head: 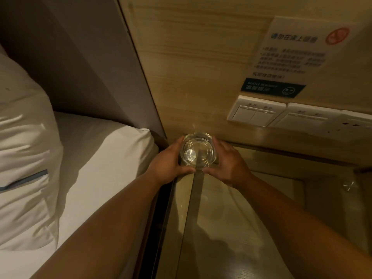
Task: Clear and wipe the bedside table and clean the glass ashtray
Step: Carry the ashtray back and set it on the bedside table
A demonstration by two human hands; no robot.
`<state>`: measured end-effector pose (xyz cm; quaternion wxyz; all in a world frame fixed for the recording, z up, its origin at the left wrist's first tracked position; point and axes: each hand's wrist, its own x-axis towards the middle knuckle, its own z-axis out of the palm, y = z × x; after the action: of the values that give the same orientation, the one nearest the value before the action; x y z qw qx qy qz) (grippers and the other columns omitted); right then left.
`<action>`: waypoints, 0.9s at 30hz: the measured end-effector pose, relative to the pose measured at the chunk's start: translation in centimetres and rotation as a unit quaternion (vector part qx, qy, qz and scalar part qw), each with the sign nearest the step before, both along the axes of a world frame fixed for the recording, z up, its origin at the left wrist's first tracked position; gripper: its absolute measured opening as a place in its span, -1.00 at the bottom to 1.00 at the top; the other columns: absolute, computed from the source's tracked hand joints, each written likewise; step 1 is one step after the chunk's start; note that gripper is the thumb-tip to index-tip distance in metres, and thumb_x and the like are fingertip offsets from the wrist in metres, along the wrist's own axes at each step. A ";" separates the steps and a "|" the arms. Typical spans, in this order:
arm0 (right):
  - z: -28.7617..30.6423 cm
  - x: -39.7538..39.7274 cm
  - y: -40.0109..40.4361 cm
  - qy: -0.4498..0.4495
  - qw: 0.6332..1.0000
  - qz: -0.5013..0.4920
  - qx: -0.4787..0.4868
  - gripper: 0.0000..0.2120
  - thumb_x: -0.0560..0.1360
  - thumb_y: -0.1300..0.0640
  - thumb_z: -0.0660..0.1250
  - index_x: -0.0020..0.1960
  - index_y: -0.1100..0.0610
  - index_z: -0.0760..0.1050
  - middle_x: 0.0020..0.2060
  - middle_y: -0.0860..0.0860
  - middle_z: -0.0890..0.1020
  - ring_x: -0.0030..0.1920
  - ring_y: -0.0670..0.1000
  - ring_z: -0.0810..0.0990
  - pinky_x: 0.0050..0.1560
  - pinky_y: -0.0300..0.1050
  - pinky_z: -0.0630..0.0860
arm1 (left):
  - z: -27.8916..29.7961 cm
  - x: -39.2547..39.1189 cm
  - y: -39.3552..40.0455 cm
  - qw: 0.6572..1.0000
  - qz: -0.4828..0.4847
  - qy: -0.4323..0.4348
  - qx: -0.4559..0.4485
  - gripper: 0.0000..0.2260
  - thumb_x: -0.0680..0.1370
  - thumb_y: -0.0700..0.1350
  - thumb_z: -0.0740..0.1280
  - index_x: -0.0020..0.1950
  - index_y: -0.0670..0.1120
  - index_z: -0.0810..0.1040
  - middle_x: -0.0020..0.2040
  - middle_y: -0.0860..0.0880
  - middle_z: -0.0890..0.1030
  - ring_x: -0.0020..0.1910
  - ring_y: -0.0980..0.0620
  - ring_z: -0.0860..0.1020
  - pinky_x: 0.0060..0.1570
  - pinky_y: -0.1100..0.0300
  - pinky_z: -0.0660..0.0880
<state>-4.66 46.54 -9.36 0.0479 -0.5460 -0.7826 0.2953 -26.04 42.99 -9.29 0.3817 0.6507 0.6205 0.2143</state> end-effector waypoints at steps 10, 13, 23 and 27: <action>-0.3 0.0 0.0 -0.010 1.000 0.002 0.001 0.03 0.32 -0.18 0.46 0.55 0.04 -0.09 0.52 0.07 0.15 0.48 0.10 0.13 0.44 0.06 0.15 | 0.0 0.1 0.0 1.000 0.002 0.021 0.004 -0.10 0.27 0.13 0.56 0.47 0.21 0.11 0.35 0.11 0.46 0.24 0.18 0.44 0.10 0.28 0.36; -0.4 -0.1 0.0 -0.013 1.000 0.001 -0.002 0.03 0.32 -0.18 0.46 0.55 0.03 -0.09 0.52 0.06 0.14 0.48 0.10 0.12 0.44 0.05 0.15 | 0.2 0.1 0.0 1.000 0.002 0.024 0.003 -0.11 0.26 0.13 0.56 0.45 0.23 0.11 0.34 0.11 0.46 0.23 0.20 0.43 0.07 0.32 0.34; 1.2 -0.4 -0.3 0.003 0.998 -0.017 -0.061 0.13 0.29 -0.13 0.52 0.54 0.08 -0.19 0.55 0.07 0.01 0.52 0.10 0.01 0.47 0.04 0.10 | 1.6 0.3 -0.2 0.994 -0.006 0.078 -0.070 0.12 0.27 0.13 0.57 0.55 0.00 -0.16 0.52 -0.07 0.21 0.43 -0.02 0.27 0.29 0.17 0.28; 3.3 0.3 -1.6 -0.030 0.998 -0.023 -0.050 0.06 0.35 -0.20 0.44 0.54 0.12 -0.16 0.55 0.10 -0.02 0.52 0.09 -0.02 0.49 0.03 0.06 | 4.2 0.4 -1.2 0.988 -0.043 0.141 -0.050 0.08 0.32 0.19 0.52 0.56 -0.05 -0.14 0.57 -0.08 0.00 0.52 -0.03 0.04 0.46 0.10 0.09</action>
<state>-4.33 44.90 -6.09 0.0041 -0.5744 -0.7550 0.3163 -25.63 41.81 -5.11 0.3313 0.6802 0.6499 0.0726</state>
